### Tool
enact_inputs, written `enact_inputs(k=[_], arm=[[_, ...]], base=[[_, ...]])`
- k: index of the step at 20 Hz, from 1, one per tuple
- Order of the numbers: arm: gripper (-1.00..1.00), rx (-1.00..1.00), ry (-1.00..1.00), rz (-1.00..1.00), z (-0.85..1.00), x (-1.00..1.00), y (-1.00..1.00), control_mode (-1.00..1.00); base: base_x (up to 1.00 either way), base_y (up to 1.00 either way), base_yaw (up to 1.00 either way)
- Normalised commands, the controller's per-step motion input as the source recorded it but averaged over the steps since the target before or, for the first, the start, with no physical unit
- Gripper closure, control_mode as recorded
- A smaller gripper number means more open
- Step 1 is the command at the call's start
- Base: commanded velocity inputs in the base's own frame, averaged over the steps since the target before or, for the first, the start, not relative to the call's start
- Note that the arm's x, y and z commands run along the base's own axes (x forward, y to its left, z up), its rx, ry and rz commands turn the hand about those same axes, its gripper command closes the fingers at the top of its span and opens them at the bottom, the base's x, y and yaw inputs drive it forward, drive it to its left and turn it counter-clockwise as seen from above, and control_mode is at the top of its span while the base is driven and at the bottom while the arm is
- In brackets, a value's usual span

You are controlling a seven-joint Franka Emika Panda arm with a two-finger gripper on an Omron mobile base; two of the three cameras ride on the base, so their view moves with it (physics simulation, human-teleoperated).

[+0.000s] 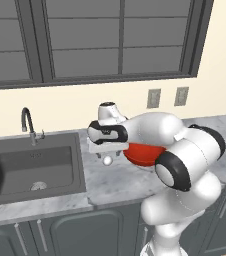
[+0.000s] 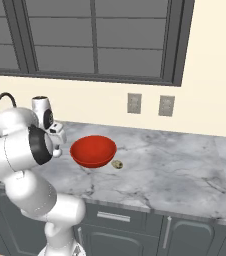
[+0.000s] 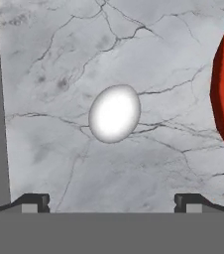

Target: Gather the eggs and milk located in the vicinity of the sink area and place them right next to the bowl.

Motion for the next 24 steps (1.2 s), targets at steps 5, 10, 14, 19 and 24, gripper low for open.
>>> enact_inputs(k=[5,10,14,19,24], arm=[[-1.00,0.00,-0.06,-0.25,-0.04,0.29,0.00,-1.00],[-1.00,0.00,-0.04,-0.04,-0.09,0.15,-0.02,-1.00],[-1.00,0.00,0.00,0.00,-0.39,0.12,0.00,-1.00],[-1.00,0.00,0.00,-0.02,-0.47,0.09,0.00,-1.00],[-1.00,0.00,0.00,-0.02,-0.10,0.05,0.00,-1.00]], base=[[0.00,0.00,0.00],[0.00,0.00,0.00],[0.00,0.00,0.00],[0.00,0.00,0.00],[0.00,0.00,0.00]])
